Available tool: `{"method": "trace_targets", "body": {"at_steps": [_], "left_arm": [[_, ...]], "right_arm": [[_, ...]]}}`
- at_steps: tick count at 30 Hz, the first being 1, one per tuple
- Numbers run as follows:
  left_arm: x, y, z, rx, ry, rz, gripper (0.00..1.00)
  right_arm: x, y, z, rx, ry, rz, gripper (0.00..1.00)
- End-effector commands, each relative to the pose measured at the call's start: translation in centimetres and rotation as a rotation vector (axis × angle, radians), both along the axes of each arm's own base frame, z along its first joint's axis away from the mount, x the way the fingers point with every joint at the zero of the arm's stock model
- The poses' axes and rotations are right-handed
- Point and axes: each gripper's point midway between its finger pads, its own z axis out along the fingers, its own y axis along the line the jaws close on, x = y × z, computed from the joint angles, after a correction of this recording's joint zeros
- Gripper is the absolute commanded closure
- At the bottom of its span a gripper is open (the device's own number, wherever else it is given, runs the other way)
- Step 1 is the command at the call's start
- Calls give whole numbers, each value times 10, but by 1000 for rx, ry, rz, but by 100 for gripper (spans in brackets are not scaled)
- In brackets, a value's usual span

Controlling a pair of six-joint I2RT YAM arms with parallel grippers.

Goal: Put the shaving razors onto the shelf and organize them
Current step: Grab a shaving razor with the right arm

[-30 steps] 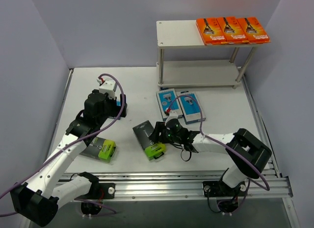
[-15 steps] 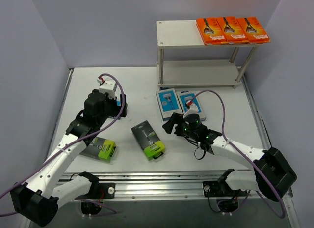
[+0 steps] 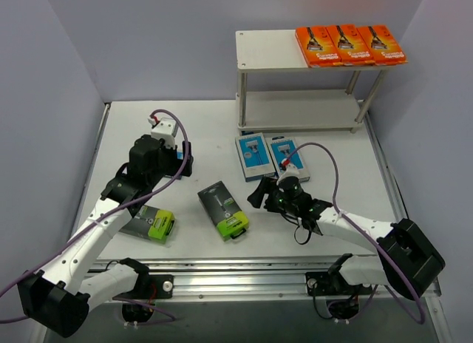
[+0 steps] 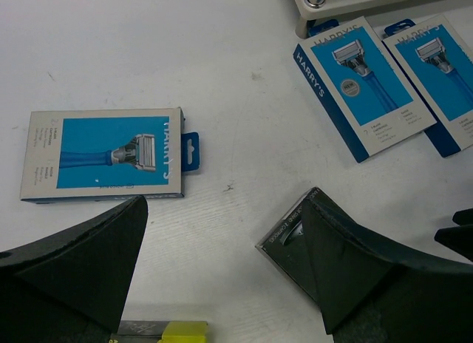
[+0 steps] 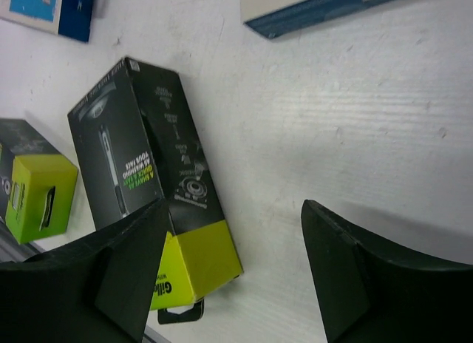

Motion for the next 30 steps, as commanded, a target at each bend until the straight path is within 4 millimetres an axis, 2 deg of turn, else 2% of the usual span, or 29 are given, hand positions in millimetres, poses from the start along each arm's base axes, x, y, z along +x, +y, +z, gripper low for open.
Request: {"method": "trace_targets", "body": {"at_steps": [1,6,12,14,15,17,18,22,30], "left_arm": [[6,-8,22,-45,-31,-19,6],[7,-11,19,-53,-14,-28,6],[6,-13,17,-60,-8,-39,6],[6,-14,17,-60,-6,-42,6],[6,-14,17,-60,-5,-44,6],[6,-15,18,-64,-4,-49,6],[5,-15,18,-66,-3,-49,6],[5,-14,21,-70,-15,-47,6],[4,-11,23,-66,-19,-33,6]], "right_arm": [[-17,17,6,47,-12,61,32],[-47,31,4,81,8,90,33],[-60,3,2,76,19,-57,41],[-64,1,2,96,18,-70,42],[-68,-3,-3,95,25,-73,47],[-72,-1,-2,120,21,-69,54],[-73,-2,-5,120,23,-67,63],[-81,10,-9,133,38,-25,70],[-98,40,-14,188,66,53,69]]}}
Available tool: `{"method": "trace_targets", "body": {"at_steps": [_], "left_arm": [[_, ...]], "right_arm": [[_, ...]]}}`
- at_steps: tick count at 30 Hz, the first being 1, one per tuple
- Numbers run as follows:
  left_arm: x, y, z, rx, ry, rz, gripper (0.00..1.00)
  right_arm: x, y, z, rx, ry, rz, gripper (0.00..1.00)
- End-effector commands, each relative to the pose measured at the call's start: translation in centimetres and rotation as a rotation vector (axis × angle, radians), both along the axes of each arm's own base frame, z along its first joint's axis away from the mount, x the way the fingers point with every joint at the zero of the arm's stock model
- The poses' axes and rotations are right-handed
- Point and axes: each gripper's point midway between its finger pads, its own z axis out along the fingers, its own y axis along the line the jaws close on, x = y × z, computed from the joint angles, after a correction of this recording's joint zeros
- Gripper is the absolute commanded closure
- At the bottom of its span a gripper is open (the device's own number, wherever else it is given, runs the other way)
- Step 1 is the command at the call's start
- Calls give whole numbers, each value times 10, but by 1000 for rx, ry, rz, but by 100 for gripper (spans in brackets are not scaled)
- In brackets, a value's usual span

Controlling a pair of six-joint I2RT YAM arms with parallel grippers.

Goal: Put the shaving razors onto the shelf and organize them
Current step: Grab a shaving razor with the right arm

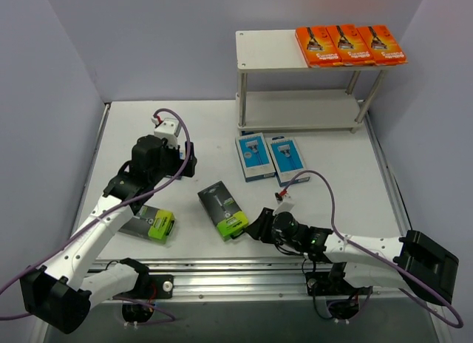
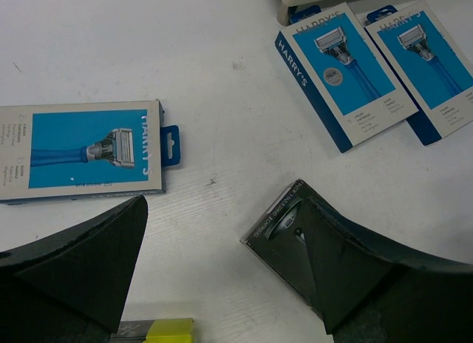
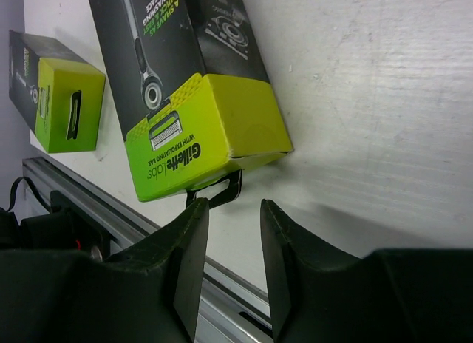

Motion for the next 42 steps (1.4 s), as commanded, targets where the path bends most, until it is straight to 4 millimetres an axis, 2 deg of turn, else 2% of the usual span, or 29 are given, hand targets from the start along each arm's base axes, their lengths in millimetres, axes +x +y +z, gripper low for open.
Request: {"method": "trace_targets", "body": {"at_steps": [1,19,25,30,37,42], "left_arm": [[4,3,31,-35,-65,18,6],[2,2,32,-41,-68,16,6],[3,0,30,-42,-60,6,6],[2,-2,30,-46,-57,-3,6],[2,-5,29,-52,-52,-13,6],[2,-4,29,-50,-53,-12,6]], "right_arm": [[2,14,10,75,-20,-8,69],[-4,46,-4,101,-3,38,68],[1,50,-4,108,-8,21,68],[7,46,-2,107,-25,-17,69],[11,50,0,121,-32,-29,82],[14,57,10,139,-45,-26,91]]}}
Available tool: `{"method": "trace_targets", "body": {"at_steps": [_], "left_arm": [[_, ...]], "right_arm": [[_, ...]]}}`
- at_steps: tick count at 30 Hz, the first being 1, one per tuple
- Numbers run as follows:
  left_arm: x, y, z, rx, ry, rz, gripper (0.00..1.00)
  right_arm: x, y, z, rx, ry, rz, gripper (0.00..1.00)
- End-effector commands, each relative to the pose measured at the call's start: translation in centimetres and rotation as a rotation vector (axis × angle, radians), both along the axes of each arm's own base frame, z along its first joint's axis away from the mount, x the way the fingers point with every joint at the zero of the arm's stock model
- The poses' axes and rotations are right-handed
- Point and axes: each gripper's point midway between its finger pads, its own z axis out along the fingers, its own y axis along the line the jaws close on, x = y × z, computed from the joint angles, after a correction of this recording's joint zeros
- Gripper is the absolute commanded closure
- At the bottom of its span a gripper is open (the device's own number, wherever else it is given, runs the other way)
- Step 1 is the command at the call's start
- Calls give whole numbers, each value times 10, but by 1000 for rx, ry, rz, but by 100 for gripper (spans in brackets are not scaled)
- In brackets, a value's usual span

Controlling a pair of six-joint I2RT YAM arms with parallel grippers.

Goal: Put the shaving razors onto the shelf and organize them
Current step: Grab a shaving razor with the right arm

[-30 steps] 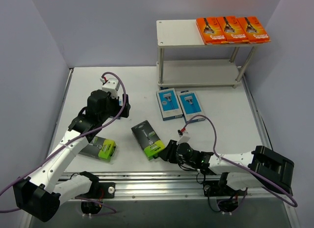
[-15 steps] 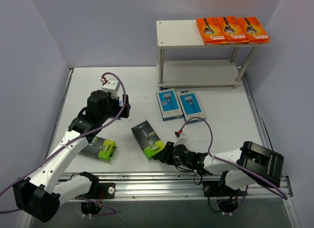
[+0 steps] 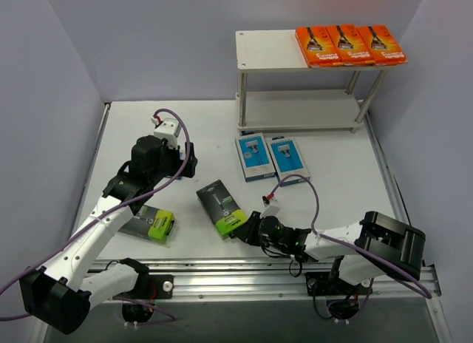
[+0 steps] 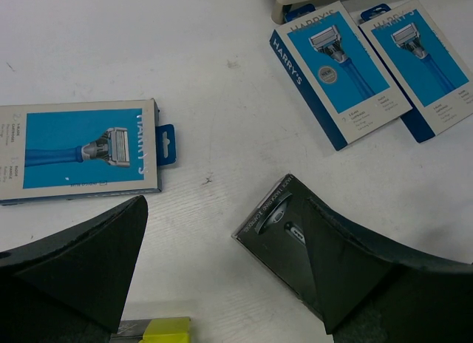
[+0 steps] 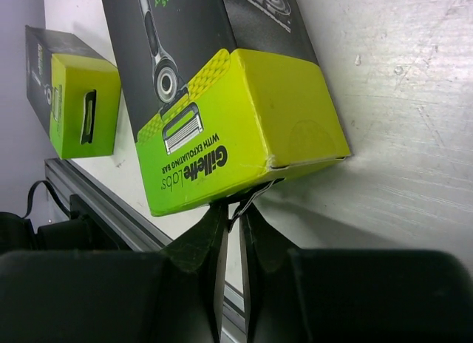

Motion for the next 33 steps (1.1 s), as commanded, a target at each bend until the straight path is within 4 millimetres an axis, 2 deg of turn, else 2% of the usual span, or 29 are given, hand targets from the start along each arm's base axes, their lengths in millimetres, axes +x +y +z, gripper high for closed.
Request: {"method": "trace_targets", "body": {"at_steps": [1,5,9,10,13,15,19,20,21,23,25,27,29,30,32,33], "left_arm": [[5,-2,29,-42,-58,-1,6],[5,-2,29,-39,-60,2,6],[6,0,29,-34,-60,12,6],[5,0,29,-36,-61,14,6],[6,3,30,-36,-63,27,6],[4,3,31,-54,-62,40,6],[0,-5,35,-132,-38,34,6],[-3,-13,43,-191,-23,16,6],[-4,-12,45,-226,-6,23,6],[-16,-20,44,-356,73,9,6],[-22,-18,45,-464,120,24,6],[-36,-26,28,-608,252,35,6],[-44,-29,28,-750,321,53,6],[-55,-37,11,-798,402,29,6],[-62,-44,10,-934,475,43,6],[-71,-48,-8,-972,557,52,6]], "right_arm": [[17,15,27,65,-66,-44,94],[20,14,39,86,-66,-74,100],[28,11,56,96,-82,-118,100],[30,12,68,118,-95,-126,100],[37,10,80,128,-111,-153,100],[42,11,96,157,-127,-172,100],[49,11,118,198,-148,-198,100],[50,12,123,207,-153,-200,100],[53,13,129,213,-159,-203,100],[55,14,133,215,-164,-205,100],[57,17,136,224,-166,-206,100],[58,19,138,237,-168,-206,100],[58,21,139,247,-173,-201,100],[58,21,138,245,-179,-198,100],[59,22,135,239,-185,-194,100],[59,23,133,232,-189,-187,100]]}}
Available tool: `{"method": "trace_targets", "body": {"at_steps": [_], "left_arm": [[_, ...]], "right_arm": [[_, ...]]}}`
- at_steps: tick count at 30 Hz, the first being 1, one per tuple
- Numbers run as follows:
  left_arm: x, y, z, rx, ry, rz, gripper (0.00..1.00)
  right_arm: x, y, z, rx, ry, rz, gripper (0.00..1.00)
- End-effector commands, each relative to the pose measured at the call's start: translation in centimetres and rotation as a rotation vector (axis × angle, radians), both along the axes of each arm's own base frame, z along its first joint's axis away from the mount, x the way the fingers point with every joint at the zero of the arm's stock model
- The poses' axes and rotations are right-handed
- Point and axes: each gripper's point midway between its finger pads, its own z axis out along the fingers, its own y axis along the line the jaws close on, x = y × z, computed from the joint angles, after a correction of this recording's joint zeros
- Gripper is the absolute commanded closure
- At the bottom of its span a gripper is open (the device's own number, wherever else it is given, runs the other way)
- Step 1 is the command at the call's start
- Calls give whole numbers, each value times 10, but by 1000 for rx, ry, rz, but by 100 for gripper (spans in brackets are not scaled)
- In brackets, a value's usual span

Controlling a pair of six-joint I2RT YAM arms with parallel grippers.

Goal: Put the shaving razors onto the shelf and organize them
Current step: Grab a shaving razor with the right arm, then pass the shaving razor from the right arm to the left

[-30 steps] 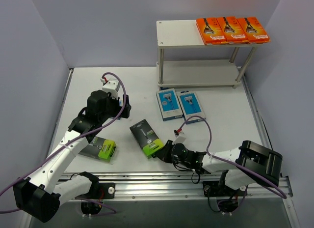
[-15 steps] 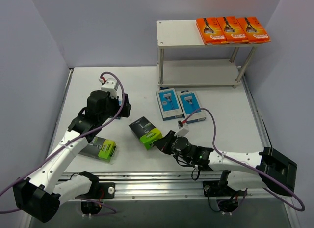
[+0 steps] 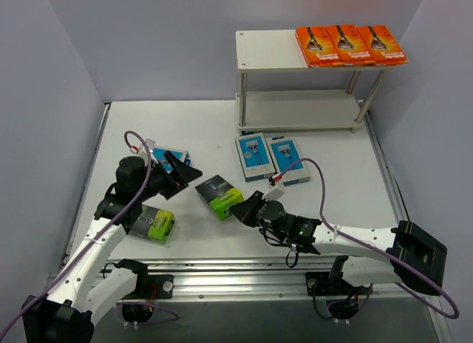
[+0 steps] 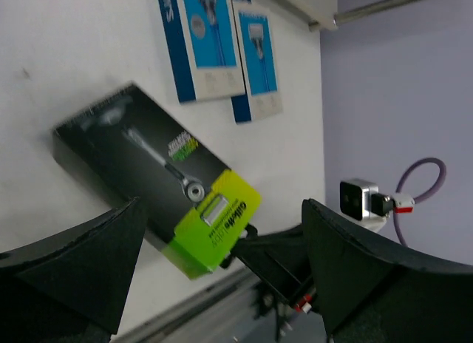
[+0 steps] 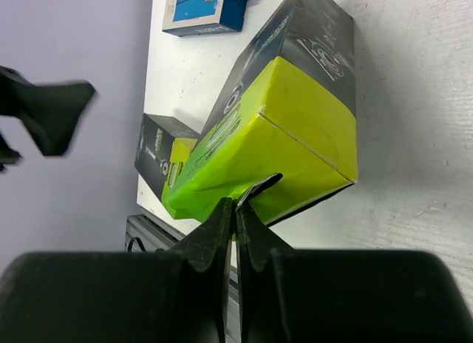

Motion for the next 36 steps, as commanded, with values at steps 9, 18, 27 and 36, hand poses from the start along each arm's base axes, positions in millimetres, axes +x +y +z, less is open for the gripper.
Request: {"method": "trace_targets", "body": {"at_steps": [9,18,27,36], "left_arm": [[-58,-21,-34,-425,426,32,6],[-75,-15,-79,-420,551,100,6],[-78,-21,-103,-448,607,118,6],[-71,-29,-120,-501,624,123,6]], "right_arm": [[15,16,35,84,-99,-13,100],[11,26,39,101,-107,20,100],[5,32,33,114,-97,36,100],[-2,46,31,134,-83,82,100]]}}
